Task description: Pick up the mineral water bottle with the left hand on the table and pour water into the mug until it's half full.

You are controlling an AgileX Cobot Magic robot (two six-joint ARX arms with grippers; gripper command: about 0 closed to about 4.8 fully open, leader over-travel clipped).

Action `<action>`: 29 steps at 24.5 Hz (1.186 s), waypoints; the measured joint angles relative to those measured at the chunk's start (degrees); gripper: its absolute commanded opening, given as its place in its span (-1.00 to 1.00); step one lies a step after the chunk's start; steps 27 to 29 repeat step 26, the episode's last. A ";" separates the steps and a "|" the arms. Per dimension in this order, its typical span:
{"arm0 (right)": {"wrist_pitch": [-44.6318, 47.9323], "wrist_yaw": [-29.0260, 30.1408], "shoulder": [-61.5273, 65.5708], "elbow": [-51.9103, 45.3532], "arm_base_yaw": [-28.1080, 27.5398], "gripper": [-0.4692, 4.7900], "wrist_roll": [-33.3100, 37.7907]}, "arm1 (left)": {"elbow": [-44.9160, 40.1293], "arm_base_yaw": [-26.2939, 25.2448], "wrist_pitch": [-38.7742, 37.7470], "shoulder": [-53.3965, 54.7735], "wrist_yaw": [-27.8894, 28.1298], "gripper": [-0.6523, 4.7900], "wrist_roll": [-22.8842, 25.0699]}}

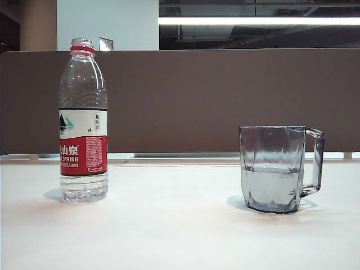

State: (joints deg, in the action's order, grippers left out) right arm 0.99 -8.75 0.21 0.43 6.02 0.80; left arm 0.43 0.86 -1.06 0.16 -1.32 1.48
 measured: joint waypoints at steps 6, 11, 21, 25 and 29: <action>1.97 0.74 -0.17 0.00 0.04 -0.82 0.00 | 0.00 0.00 -0.02 0.00 0.00 -0.78 0.00; -1.16 3.96 -0.17 0.00 -0.81 -0.82 -0.02 | 0.00 0.00 -0.02 0.00 0.00 -0.78 0.00; -1.79 3.89 -0.17 0.00 -4.35 -0.82 0.00 | 0.00 0.00 -0.02 0.00 0.00 -0.78 0.00; -2.19 3.89 -0.17 0.00 -4.35 -0.82 0.00 | 0.00 0.00 -0.02 0.00 0.02 -0.78 0.00; -2.19 3.89 -0.17 0.00 -4.35 -0.82 0.00 | 0.00 0.00 -0.02 0.00 0.00 -0.78 0.00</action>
